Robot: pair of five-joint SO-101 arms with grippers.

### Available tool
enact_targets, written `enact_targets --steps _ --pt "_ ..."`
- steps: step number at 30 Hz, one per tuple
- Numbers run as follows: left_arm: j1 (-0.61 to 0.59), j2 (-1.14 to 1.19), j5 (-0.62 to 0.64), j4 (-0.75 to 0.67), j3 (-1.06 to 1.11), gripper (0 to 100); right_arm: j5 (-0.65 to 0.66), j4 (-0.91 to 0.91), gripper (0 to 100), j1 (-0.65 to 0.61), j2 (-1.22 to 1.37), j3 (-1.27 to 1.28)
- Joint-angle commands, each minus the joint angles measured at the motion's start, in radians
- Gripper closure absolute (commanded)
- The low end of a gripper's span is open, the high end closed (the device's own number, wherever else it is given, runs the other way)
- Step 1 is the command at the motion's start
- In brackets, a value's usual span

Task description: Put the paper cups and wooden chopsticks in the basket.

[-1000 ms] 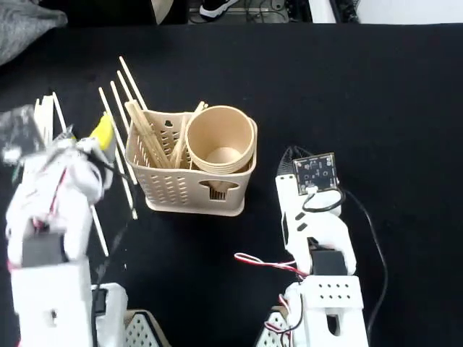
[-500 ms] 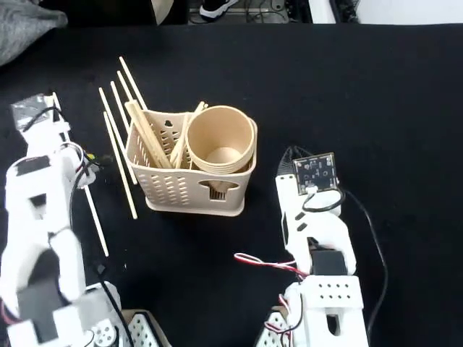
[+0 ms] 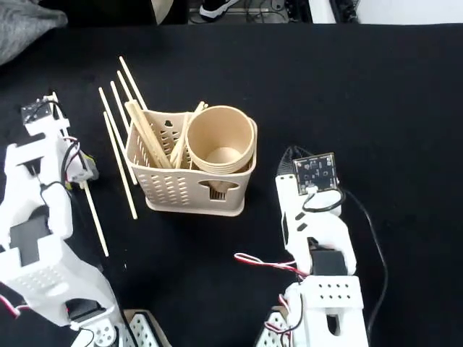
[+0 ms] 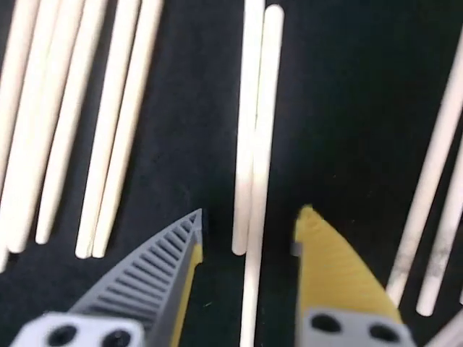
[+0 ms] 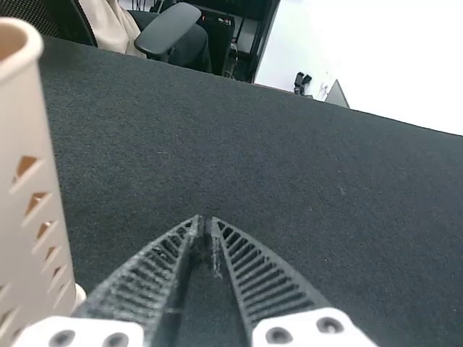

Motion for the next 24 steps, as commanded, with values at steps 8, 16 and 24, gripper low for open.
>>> enact_targets --steps 8,16,24 --pt "0.013 -0.018 0.000 0.089 -0.145 97 0.005 -0.005 98.7 0.009 -0.001 -0.007" --pt "0.105 -0.210 -0.003 0.143 -0.137 97 0.005 -0.005 98.7 0.009 -0.001 -0.005" --pt "-0.002 -0.344 -0.003 0.092 -0.134 97 0.005 -0.005 98.7 0.009 -0.001 -0.005"
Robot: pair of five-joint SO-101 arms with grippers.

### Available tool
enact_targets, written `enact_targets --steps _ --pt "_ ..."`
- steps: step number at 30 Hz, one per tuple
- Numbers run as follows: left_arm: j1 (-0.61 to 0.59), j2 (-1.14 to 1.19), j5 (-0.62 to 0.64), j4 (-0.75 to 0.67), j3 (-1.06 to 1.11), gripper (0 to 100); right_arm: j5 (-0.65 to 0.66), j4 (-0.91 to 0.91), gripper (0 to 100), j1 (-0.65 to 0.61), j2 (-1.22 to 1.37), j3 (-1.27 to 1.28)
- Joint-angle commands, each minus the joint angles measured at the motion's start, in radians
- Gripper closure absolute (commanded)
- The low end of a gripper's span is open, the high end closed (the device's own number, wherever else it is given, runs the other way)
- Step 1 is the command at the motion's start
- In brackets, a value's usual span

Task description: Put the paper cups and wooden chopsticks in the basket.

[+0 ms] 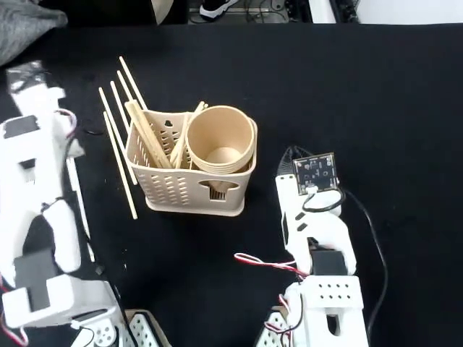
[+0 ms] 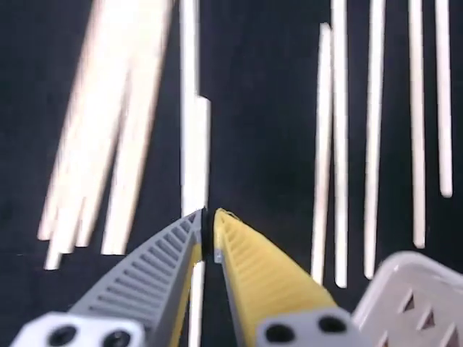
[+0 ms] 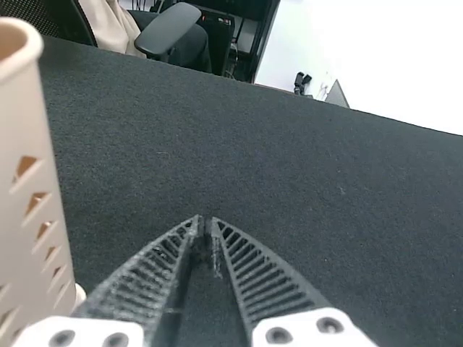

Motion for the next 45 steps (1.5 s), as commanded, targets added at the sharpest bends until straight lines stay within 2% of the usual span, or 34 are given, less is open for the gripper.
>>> enact_targets --steps 1,6,10,19,29,32,39,45 --pt "-0.056 -0.055 -0.005 -0.077 -0.035 97 0.005 -0.005 98.7 0.009 -0.001 -0.005" --pt "-0.054 0.043 -0.005 -0.143 -0.070 96 0.005 -0.006 98.7 0.011 -0.001 -0.005" --pt "-0.056 0.169 -0.005 -0.140 -0.151 88 0.005 -0.006 98.7 0.011 -0.001 -0.005" --pt "-0.045 0.446 -0.002 -0.135 -0.390 89 0.005 -0.006 98.7 0.011 -0.001 -0.007" --pt "-0.045 0.618 -0.003 -0.132 -0.553 87 0.005 -0.006 98.7 0.011 -0.001 -0.007" --pt "-0.045 0.664 -0.003 -0.081 -0.633 84 0.005 -0.006 98.7 0.011 -0.001 -0.007" --pt "-0.068 0.881 0.002 0.051 -0.897 84 0.005 -0.006 98.7 0.011 -0.001 -0.007" --pt "-0.082 1.071 -0.003 0.230 -1.185 84 0.005 -0.006 98.7 0.011 -0.001 -0.007"
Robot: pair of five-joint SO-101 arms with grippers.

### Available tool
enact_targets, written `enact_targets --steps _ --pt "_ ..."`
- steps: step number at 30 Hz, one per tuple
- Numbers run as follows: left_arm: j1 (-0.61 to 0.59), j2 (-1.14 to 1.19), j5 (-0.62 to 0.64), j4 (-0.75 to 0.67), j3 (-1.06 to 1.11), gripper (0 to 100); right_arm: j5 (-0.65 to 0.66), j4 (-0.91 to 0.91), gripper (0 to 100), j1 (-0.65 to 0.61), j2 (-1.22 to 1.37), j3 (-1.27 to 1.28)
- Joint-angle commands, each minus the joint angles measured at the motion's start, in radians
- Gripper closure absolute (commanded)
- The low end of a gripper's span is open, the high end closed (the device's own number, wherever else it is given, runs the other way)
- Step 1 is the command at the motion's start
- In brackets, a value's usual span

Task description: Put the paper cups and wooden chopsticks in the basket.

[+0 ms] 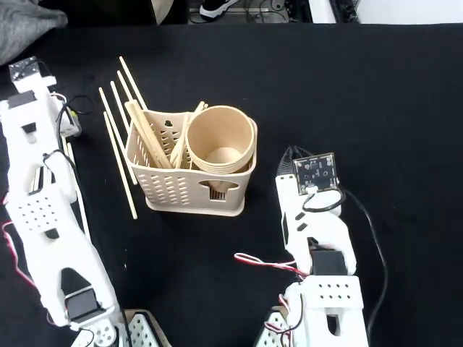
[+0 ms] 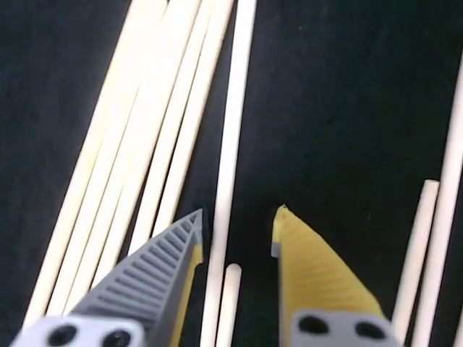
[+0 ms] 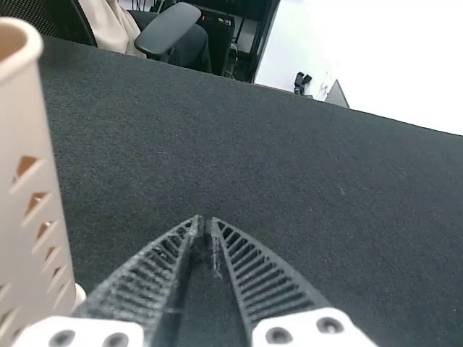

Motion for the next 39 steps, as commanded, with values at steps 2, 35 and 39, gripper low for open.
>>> enact_targets --steps 2,35,39 --pt "-0.024 0.140 0.002 0.164 -0.298 84 0.005 -0.006 98.7 0.011 -0.001 -0.007" --pt "0.124 -0.253 0.025 0.543 -0.311 97 0.005 -0.006 98.7 0.012 -0.001 -0.007" --pt "0.150 -0.463 0.023 0.540 -0.113 97 0.005 -0.006 98.7 0.012 -0.001 -0.007"
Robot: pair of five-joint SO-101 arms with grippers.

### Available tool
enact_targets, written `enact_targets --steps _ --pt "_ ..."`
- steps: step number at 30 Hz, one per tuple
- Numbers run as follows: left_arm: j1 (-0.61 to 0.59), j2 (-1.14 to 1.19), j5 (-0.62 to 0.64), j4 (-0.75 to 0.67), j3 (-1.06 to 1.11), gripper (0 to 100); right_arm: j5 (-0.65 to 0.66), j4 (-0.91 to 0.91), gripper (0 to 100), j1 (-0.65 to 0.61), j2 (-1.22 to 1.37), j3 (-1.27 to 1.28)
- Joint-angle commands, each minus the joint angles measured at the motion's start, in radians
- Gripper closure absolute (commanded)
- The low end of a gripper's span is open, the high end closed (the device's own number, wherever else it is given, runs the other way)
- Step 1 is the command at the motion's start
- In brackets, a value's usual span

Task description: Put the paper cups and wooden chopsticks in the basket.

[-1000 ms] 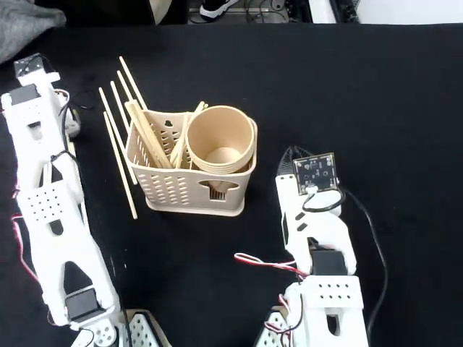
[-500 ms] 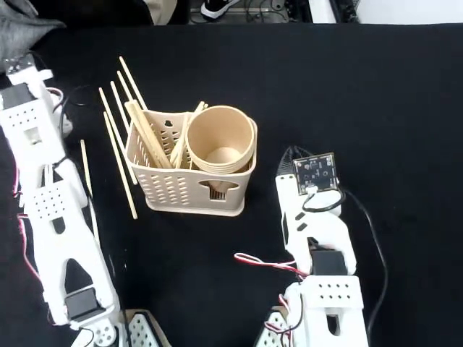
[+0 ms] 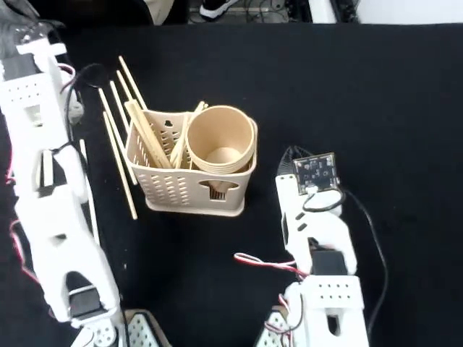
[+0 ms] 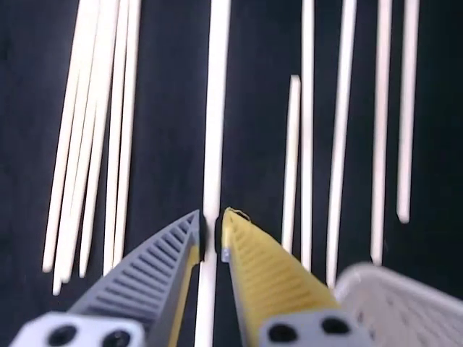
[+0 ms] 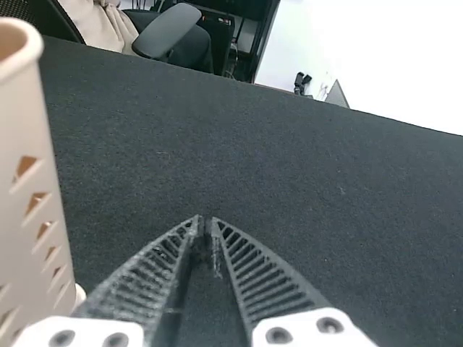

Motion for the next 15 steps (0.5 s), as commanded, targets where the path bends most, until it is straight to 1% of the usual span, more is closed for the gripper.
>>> enact_targets --steps 1,8,12,15 --pt "0.036 -0.292 0.008 -0.002 0.213 97 0.005 -0.006 98.7 0.012 -0.001 -0.007" --pt "0.059 -0.497 0.011 -0.014 0.414 97 0.005 -0.006 98.7 0.012 -0.001 -0.007" --pt "0.059 -0.641 0.011 -0.081 0.596 97 0.005 -0.006 98.7 0.012 -0.001 -0.007" --pt "0.068 -0.793 0.011 -0.186 0.782 97 0.005 -0.006 98.7 0.012 -0.001 -0.007"
